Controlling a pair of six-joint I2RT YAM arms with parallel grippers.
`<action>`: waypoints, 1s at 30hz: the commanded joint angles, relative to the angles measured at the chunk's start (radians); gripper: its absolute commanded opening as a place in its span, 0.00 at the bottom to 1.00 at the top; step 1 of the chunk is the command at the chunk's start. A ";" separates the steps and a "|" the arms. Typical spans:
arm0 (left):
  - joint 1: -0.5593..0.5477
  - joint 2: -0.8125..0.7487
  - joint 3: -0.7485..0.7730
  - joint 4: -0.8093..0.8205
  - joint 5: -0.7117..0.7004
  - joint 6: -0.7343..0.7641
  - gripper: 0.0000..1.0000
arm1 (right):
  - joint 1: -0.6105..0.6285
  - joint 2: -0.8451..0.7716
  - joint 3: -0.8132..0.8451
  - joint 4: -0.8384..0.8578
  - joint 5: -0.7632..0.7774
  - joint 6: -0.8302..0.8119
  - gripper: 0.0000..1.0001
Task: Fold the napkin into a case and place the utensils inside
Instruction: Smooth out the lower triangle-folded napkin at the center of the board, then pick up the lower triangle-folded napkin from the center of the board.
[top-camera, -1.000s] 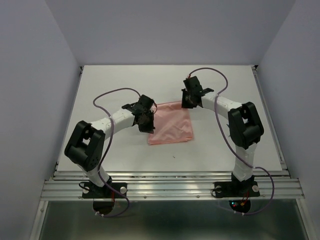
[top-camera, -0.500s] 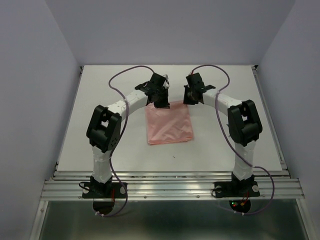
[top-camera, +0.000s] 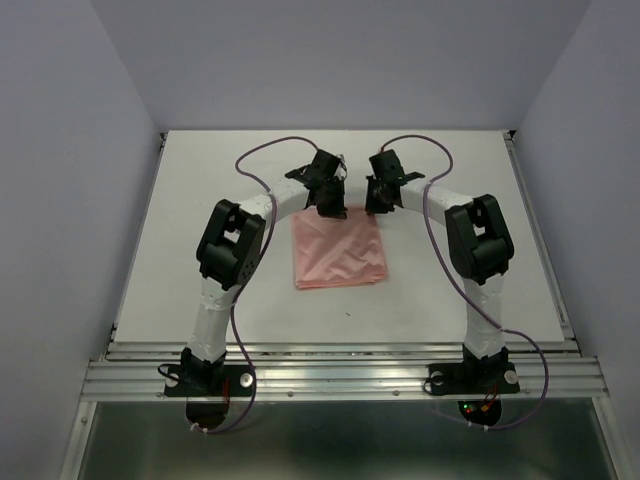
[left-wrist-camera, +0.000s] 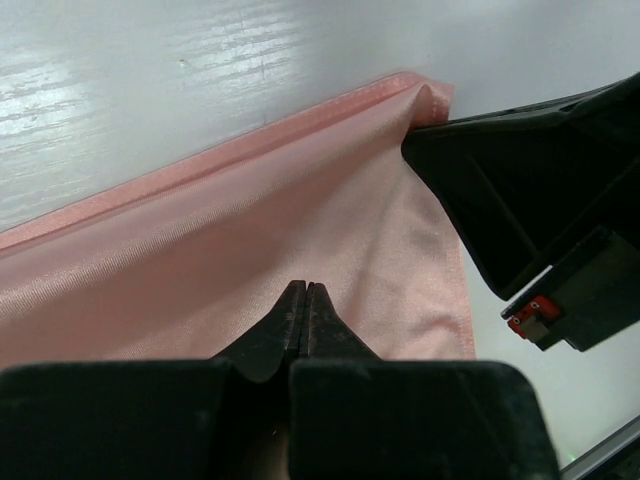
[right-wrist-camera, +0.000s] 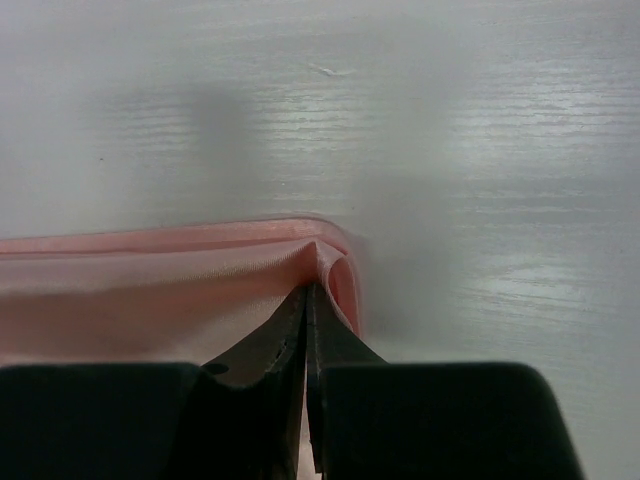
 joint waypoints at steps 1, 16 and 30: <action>0.002 -0.026 0.013 0.056 0.022 -0.002 0.00 | -0.012 0.013 0.037 0.027 -0.005 -0.008 0.07; 0.011 0.053 0.086 0.077 -0.001 -0.023 0.00 | -0.032 -0.104 -0.017 0.055 0.006 -0.002 0.41; 0.022 0.087 0.036 0.111 0.001 -0.040 0.00 | -0.052 -0.006 -0.031 0.101 -0.186 -0.030 0.55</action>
